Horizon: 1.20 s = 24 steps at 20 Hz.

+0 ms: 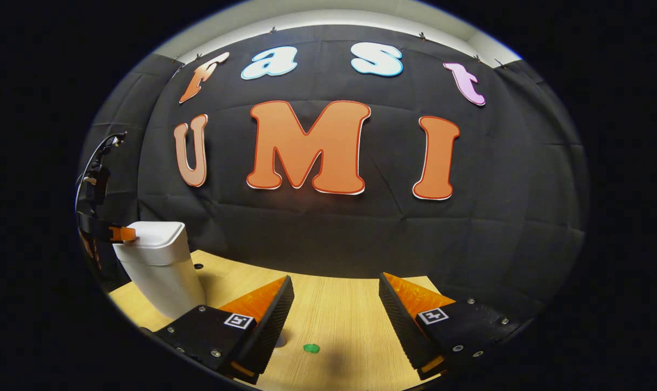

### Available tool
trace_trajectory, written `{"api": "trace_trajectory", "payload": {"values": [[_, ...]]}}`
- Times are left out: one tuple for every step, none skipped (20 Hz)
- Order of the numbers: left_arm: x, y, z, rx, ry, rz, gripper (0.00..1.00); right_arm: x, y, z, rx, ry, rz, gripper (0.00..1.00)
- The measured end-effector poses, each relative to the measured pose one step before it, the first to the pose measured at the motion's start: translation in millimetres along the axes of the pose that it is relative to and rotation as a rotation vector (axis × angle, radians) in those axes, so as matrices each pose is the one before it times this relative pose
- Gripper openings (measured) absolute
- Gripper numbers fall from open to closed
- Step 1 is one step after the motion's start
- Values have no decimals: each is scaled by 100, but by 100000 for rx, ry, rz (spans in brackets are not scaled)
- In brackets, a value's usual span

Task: Press the lid of the desktop garbage bin to open it, pick up the crumpled paper on the desktop and throw it into the bin, then pick up the pop can on the desktop and drop it into the bin, and finally close the garbage bin lid.

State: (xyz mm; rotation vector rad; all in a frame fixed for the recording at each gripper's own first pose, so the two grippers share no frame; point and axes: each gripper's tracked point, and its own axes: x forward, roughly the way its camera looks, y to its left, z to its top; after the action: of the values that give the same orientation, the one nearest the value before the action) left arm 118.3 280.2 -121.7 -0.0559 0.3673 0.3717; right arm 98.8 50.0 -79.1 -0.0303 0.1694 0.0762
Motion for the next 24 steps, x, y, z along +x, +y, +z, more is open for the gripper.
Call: {"api": "trace_trajectory", "payload": {"values": [[57, 4, 56, -61, 818, 258, 0, -74, -48, -114, -288, 66, -72, 94], [-118, -91, -238, 384, 186, 127, 0, -63, -74, -68, -406, -11, -173, 94], [39, 91, 32, -397, 335, 426, 0, -43, -38, -26, -278, 155, -267, 94], [-4, -57, -523, 1098, 1840, -114, 0, -19, 5, -76, 97, 172, 113, 94], [-89, 32, 154, 290, -364, 106, 0, -33, 44, 36, 234, -201, 17, 94], [159, -131, 20, -350, 1071, 317, 0, 20, 39, 51, 190, -77, 258, 94], [-21, 32, 36, 723, 238, 221, 0, -4, 79, 23, 141, -82, 203, 94], [66, 114, 69, 878, 563, 125, 0, -128, 23, 29, 251, -55, 379, 94], [-109, 50, 137, 1269, 1841, -157, 0, -157, 65, 51, 244, -130, 506, 94], [-218, -113, 872, 703, -1379, -570, 0, -52, -110, 239, -134, -579, 16, 94], [-112, 113, 360, 236, 1385, 118, 0, -73, -147, 272, -274, -735, -160, 94], [-254, 213, 820, 563, -2011, 761, 0, -107, -279, 186, 20, -733, -383, 94], [-200, 243, 985, 914, -2906, 1683, 0, -48, -108, 37, 339, -208, -2, 94], [-561, 176, 1196, 403, -4466, 985, 0, -39, -37, -91, 332, 77, 49, 94], [-470, 144, 1245, -642, -3997, 1087, 0, -71, -55, -62, 171, 190, 92, 94], [-776, 123, 1037, -343, -4183, 832, 0, 8, -72, -223, -54, 135, 25, 94], [-588, 100, 1147, -154, -3920, 832, 0, 14, -26, -114, -132, 75, 129, 94], [-527, 209, 992, 36, -4017, 827, 0, -98, 16, -151, -58, -201, 250, 94], [-614, 25, 813, 172, -2865, 959, 0, -95, 55, -84, -380, -567, 435, 94], [-565, -162, 502, -154, -2247, -576, 4, 13, 178, -295, -564, -515, 738, 94], [-470, -163, 470, -740, -1553, -84, 9, -42, 203, -203, -735, -510, 827, 94], [-521, -264, 390, -1126, -1456, -921, 14, 1, 169, -347, -621, -270, 981, 94], [-511, -165, 391, -669, -947, 7, 17, -30, 309, -371, -320, -221, 1296, 94], [-300, -82, 233, -718, -1109, -245, 23, 125, 272, -340, -310, -77, 1326, 94]]}}
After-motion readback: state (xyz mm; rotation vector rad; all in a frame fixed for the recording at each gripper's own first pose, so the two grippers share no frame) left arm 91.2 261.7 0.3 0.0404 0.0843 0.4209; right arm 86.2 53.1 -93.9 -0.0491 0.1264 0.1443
